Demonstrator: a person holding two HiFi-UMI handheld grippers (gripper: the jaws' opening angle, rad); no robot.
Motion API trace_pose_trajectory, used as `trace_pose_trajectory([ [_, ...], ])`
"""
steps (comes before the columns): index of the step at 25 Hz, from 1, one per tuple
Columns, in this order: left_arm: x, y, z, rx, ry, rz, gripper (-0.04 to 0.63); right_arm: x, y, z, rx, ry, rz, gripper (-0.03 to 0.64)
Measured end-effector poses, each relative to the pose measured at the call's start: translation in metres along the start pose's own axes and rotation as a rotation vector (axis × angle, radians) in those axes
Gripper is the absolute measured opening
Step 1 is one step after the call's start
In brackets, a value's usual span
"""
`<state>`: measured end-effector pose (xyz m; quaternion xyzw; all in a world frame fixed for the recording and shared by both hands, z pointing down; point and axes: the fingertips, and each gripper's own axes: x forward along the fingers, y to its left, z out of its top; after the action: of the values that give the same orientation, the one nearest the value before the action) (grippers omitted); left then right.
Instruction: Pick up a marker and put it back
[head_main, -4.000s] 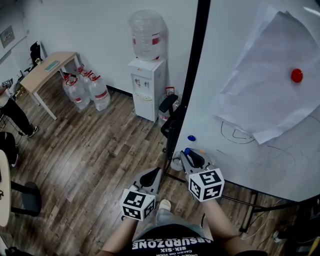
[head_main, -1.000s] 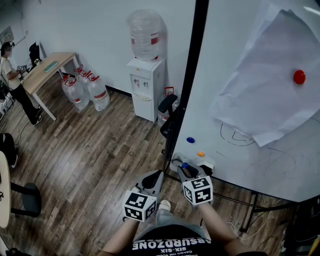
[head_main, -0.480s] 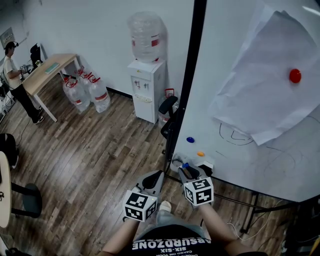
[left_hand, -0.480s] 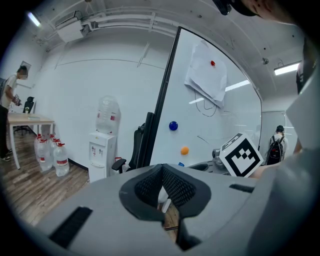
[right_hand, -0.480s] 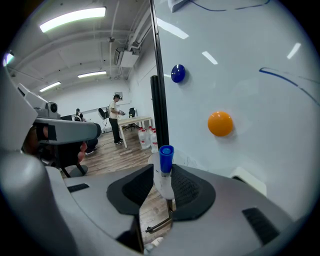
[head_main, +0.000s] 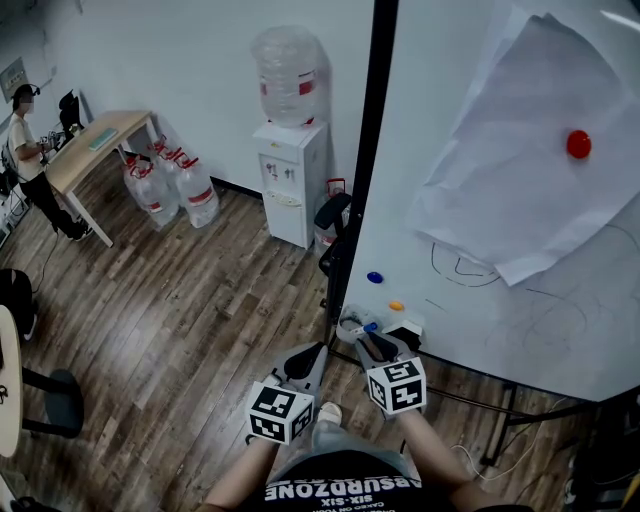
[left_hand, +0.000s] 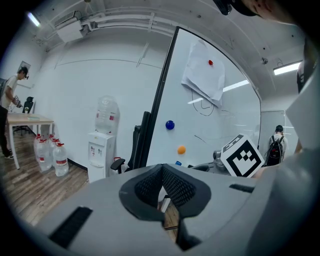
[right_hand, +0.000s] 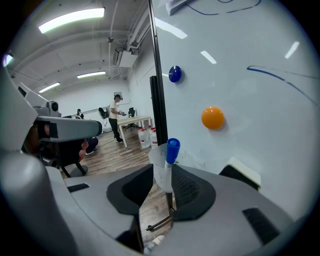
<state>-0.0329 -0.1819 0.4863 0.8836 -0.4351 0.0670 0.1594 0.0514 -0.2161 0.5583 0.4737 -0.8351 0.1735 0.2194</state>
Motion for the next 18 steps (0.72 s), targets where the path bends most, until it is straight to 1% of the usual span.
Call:
trace_pose_trajectory([
  [15,-0.011,-0.025,-0.006,0.011,0.001,-0.021,0.008,-0.029,0.012,-0.017,0.012,-0.012,0.005,0.092],
  [18,-0.016,-0.031,-0.008,0.013,0.001,-0.022,0.008,-0.037,0.015,-0.02,0.013,-0.018,0.002,0.083],
])
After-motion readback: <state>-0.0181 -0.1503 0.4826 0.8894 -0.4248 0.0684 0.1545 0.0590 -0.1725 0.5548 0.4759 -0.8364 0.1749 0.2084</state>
